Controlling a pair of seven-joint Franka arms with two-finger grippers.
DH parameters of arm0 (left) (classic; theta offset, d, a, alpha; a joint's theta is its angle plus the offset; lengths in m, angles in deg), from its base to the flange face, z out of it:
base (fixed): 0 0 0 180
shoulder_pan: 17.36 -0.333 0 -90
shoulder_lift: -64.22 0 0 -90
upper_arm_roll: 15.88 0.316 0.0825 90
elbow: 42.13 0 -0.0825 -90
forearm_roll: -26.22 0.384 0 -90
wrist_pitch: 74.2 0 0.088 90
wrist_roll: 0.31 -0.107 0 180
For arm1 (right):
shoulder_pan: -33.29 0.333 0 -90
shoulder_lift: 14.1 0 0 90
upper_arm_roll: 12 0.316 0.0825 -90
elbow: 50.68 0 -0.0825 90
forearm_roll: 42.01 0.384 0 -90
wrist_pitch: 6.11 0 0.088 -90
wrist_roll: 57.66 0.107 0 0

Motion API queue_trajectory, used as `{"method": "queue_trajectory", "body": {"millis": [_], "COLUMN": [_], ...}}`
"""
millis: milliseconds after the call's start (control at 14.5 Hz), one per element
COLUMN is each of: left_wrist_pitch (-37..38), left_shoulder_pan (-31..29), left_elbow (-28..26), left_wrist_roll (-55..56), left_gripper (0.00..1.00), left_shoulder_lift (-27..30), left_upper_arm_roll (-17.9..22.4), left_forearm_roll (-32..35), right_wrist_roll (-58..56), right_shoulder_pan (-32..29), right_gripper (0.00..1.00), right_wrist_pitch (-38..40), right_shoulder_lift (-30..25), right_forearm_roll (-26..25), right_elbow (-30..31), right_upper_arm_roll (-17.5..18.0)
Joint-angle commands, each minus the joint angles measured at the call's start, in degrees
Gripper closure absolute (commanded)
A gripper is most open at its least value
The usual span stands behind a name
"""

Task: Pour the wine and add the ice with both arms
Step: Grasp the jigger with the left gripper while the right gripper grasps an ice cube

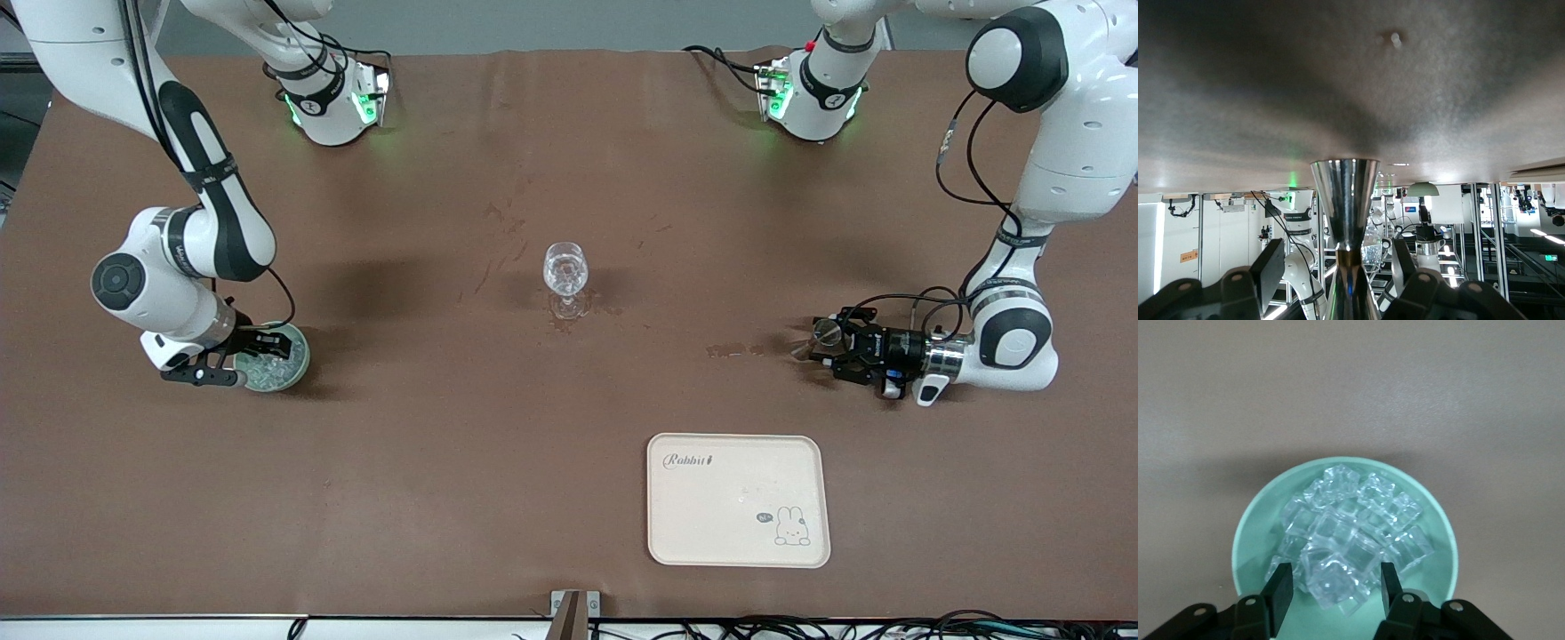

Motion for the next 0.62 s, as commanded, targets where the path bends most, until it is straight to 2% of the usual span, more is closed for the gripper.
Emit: {"method": "queue_trajectory", "body": {"millis": [0,207,552], "left_wrist_pitch": [-0.36,-0.45,-0.45], "left_shoulder_pan": [-0.02,0.34,0.42], "left_elbow": [-0.02,-0.20,-0.20], "left_wrist_roll": [0.14,0.40,0.75], "left_gripper": [0.34,0.39,0.55], "left_shoulder_lift": [-0.24,-0.24,-0.33], "left_upper_arm_roll": [-0.07,0.02,0.02], "left_forearm_roll": [-0.81,-0.46,-0.37], "right_wrist_roll": [0.81,0.63,0.19], "right_shoulder_pan": [0.21,0.21,-0.06], "right_gripper": [0.39,0.42,0.46], "right_wrist_pitch": [-0.96,-0.96,-1.23], "right_shoulder_lift": [-0.47,-0.21,-0.03], "right_forearm_roll": [0.89,0.80,0.62], "right_elbow": [1.20,1.29,2.08], "right_upper_arm_roll": [0.08,-0.01,-0.10]}}
